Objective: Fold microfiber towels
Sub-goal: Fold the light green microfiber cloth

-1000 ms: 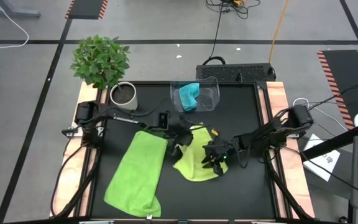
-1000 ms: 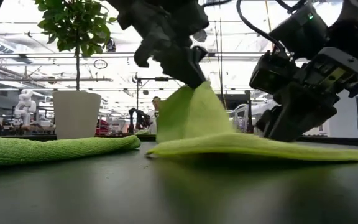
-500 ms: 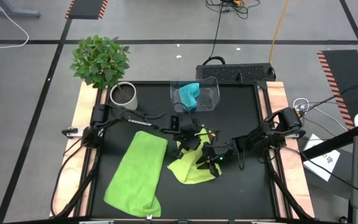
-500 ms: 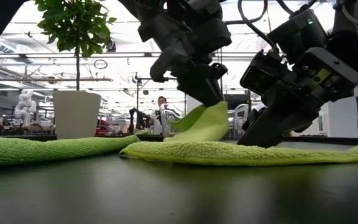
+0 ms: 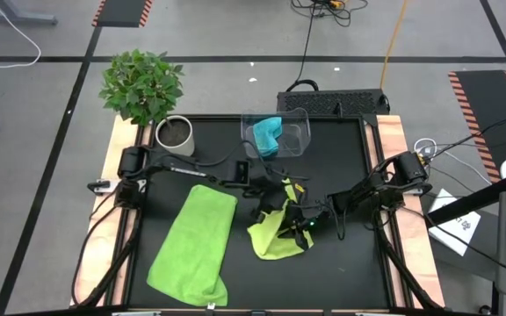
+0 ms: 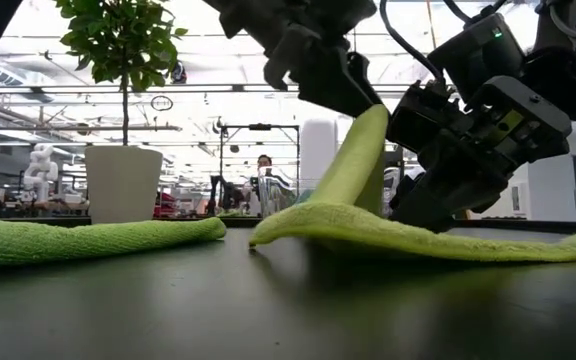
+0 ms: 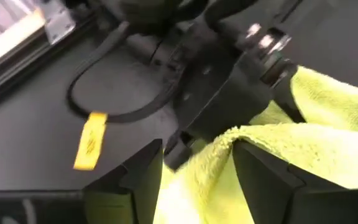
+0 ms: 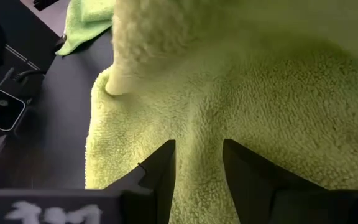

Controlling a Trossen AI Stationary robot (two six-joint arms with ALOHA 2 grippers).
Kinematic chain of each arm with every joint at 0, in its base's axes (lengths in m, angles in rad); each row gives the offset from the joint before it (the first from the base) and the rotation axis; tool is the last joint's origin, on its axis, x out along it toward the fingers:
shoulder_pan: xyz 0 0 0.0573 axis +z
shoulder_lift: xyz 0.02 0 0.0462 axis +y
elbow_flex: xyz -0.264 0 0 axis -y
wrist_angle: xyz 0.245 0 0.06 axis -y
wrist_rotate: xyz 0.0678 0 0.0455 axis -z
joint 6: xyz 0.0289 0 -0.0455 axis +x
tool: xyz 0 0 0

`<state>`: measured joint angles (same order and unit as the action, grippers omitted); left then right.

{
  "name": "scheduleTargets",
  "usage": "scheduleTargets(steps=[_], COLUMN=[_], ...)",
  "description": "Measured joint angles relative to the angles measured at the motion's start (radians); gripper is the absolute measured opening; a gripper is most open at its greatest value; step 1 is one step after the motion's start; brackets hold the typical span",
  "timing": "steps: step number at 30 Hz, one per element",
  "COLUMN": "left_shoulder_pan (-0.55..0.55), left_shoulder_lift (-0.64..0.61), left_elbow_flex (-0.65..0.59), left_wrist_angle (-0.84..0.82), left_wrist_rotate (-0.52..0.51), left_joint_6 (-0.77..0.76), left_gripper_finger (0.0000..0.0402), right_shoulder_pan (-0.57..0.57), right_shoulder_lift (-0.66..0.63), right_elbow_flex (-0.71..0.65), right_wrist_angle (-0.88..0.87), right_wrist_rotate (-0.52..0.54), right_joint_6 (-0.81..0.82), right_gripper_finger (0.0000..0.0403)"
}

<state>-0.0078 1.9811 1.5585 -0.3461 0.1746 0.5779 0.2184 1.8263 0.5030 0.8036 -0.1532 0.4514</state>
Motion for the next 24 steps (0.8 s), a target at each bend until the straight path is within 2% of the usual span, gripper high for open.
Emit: scheduleTargets(steps=[5, 11, 18, 24], left_shoulder_pan=[0.001, -0.001, -0.017, -0.051], left_shoulder_lift=[-0.001, -0.005, -0.034, -0.037], left_elbow_flex=[0.000, 0.000, -0.002, -0.001], left_wrist_angle=[-0.015, -0.097, -0.289, -0.390], left_wrist_rotate=[-0.103, -0.107, -0.098, -0.096], left_joint_6=[-0.052, -0.096, -0.298, -0.424], left_gripper_finger=[0.0213, 0.0214, 0.0214, 0.0214], right_shoulder_pan=[0.000, 0.000, 0.002, 0.031], right_shoulder_lift=[0.000, 0.000, -0.003, -0.104], right_elbow_flex=[0.000, 0.000, -0.001, -0.006], right_wrist_angle=[-0.007, -0.023, -0.003, -0.090], right_wrist_rotate=[0.001, 0.003, -0.013, -0.036], right_joint_6=[-0.003, -0.003, -0.048, -0.081], right_gripper_finger=[0.0125, 0.0125, 0.0125, 0.0125])
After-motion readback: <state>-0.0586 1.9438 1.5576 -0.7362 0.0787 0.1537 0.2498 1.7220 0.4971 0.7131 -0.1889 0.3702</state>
